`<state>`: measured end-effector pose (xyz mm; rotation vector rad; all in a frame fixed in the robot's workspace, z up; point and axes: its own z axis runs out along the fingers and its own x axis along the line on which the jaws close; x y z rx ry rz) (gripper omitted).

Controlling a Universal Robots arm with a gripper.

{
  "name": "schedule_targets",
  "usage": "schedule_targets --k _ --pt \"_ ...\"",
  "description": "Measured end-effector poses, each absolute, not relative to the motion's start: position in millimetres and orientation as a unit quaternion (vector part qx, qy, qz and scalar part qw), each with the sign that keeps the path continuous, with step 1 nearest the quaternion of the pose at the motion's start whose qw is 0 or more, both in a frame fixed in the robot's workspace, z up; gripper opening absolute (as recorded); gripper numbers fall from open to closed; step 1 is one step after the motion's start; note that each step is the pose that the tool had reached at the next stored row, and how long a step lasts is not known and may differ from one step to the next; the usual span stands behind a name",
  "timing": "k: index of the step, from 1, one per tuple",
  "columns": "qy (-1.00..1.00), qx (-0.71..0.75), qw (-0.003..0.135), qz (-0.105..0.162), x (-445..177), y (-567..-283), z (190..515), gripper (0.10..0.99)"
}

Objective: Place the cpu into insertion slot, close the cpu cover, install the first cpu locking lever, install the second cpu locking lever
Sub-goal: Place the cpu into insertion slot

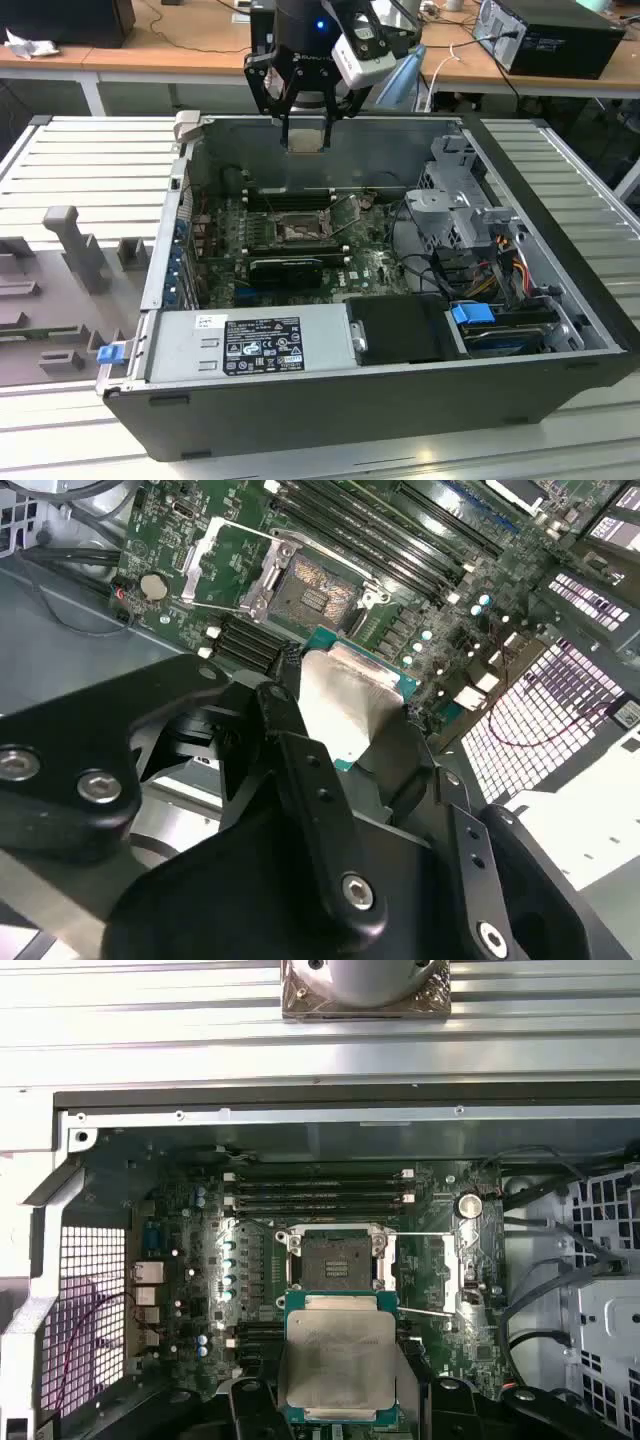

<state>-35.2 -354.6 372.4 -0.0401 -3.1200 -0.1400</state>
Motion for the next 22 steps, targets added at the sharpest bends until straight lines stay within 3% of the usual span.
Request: schedule_targets --k 22 --pt "-0.995 -0.090 0.006 -0.045 -35.2 -354.6 371.9 0.525"
